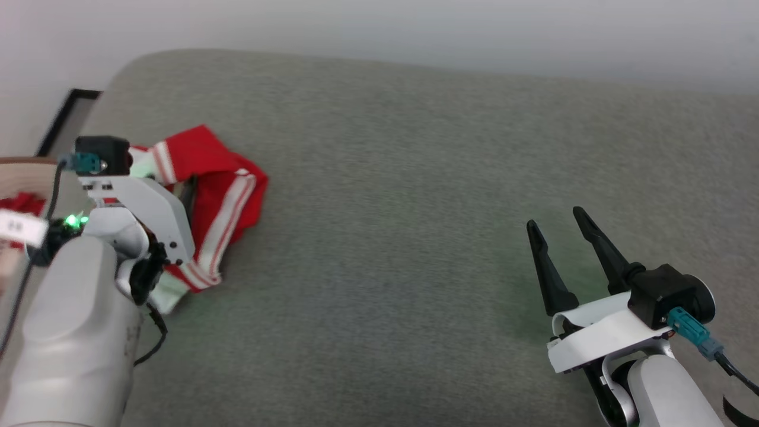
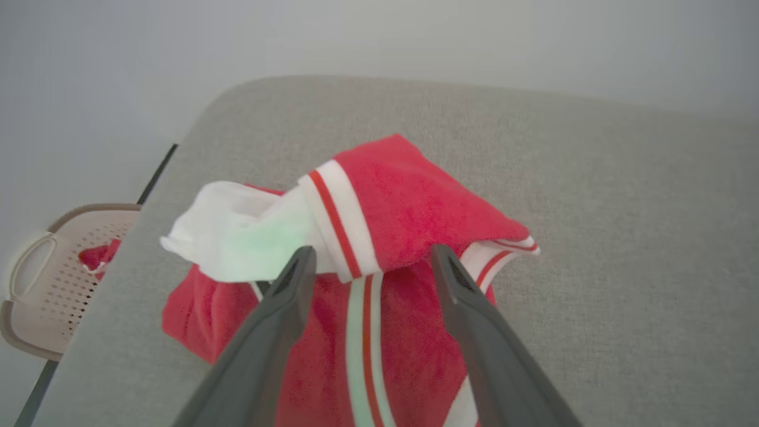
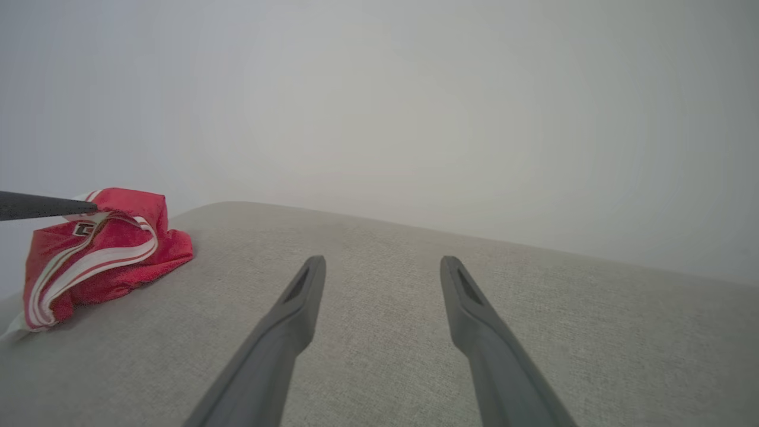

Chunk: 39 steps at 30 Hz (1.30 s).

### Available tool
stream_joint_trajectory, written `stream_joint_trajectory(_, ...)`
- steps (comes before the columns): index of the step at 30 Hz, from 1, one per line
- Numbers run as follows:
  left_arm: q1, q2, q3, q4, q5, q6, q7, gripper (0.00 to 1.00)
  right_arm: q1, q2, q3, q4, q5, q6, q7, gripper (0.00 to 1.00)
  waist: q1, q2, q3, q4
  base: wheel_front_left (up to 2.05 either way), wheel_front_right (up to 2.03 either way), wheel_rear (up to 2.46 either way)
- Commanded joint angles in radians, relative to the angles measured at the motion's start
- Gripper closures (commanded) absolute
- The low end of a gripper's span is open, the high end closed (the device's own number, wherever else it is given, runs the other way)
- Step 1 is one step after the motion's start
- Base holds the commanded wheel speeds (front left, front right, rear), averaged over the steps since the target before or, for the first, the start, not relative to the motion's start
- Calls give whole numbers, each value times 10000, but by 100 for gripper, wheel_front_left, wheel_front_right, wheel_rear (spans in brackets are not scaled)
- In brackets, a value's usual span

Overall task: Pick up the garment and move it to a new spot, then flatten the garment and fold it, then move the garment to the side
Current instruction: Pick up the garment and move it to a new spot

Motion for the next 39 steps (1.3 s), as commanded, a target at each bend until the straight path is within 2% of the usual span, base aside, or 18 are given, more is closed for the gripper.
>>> stream_joint_trajectory(1,-87,50,-221,134,-352,-12,544,0,-81,52,0,-43,51,-14,-5,0,0,0,508,-703,0,0,0)
stream_joint_trajectory(5,-396,704,-877,233,-1641,-13,2519,0,-169,45,7,-84,41,-14,-5,0,0,0,646,-920,0,0,0)
stream_joint_trajectory(9,-460,1178,-1168,364,-2374,-15,3323,0,-370,44,42,-164,16,-14,-5,0,0,0,954,-1182,0,0,0)
stream_joint_trajectory(12,-527,1463,-1277,662,-2691,-15,3620,0,-561,33,60,-215,8,-14,-5,0,0,0,1224,-1383,0,0,0)
stream_joint_trajectory(17,-588,1617,-1568,1282,-2864,-3,3645,0,-787,18,95,-293,-22,-14,-5,0,0,0,1648,-1614,0,0,0)
stream_joint_trajectory(21,-561,1454,-1786,1639,-3133,4,3598,0,-838,9,60,-295,-32,-14,-5,0,0,0,1776,-1653,0,0,0)
stream_joint_trajectory(22,-548,1421,-1864,1675,-3198,2,3586,4,-845,25,55,-293,-51,-14,-5,0,0,0,1785,-1650,0,0,0)
stream_joint_trajectory(23,-527,1392,-1943,1670,-3268,2,3552,32,-847,44,54,-278,-53,-14,-5,0,0,0,1779,-1641,0,0,0)
stream_joint_trajectory(26,-462,1411,-2026,1673,-3553,-1,3299,100,-864,81,97,-235,-64,-14,-7,0,0,0,1683,-1578,0,0,0)
stream_joint_trajectory(31,-474,1670,-2237,1529,-3765,-10,2808,100,-874,97,101,-185,-34,-14,-5,0,0,0,1441,-1471,0,0,0)
stream_joint_trajectory(36,-737,2177,-2571,1029,-3822,-11,1809,100,-695,138,58,-115,-3,-14,-7,0,0,0,1019,-1324,0,0,0)
stream_joint_trajectory(39,-953,2279,-2786,512,-4001,-9,1204,100,-516,187,17,-61,35,-14,-5,0,0,0,724,-1251,0,0,0)
